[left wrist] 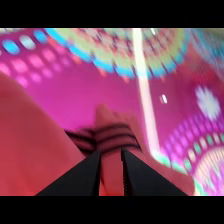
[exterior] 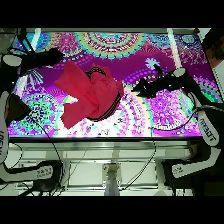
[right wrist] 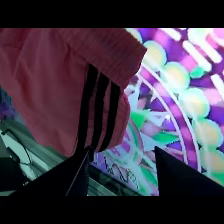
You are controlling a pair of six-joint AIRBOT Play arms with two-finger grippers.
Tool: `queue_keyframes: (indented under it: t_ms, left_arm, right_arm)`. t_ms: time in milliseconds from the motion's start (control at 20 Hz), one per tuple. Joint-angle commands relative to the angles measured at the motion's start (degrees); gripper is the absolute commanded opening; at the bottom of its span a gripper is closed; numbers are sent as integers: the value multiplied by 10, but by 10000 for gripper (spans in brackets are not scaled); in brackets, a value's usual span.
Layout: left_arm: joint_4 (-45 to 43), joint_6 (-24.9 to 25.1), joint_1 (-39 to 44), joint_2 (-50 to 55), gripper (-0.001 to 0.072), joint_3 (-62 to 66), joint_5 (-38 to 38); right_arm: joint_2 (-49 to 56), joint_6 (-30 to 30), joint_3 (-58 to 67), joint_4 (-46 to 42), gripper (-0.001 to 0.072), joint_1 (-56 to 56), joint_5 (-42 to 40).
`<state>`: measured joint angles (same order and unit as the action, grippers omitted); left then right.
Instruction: Fold the clothes and pants, and hang the long-sleeved shirts on hangers.
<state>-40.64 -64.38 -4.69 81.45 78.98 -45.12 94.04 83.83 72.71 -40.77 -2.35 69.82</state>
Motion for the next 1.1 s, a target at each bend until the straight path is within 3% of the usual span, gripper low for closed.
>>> queue_keyframes:
  t_ms: [0, 250, 900, 1050]
  left_arm:
    - [9, 18, -3, -13, 179, 0, -154]
    - [56, 18, -3, -13, 179, 0, -156]
    - [64, 18, -3, -7, 179, 0, -155]
    - [64, 18, -3, 0, 178, 0, -155]
  right_arm:
    - [57, -17, 1, 57, 446, -21, 16]
    - [114, -40, 1, 148, 447, -42, -57]
    - [145, -22, 1, 226, 436, -82, -153]
    - [145, -22, 2, 229, 359, -90, -158]
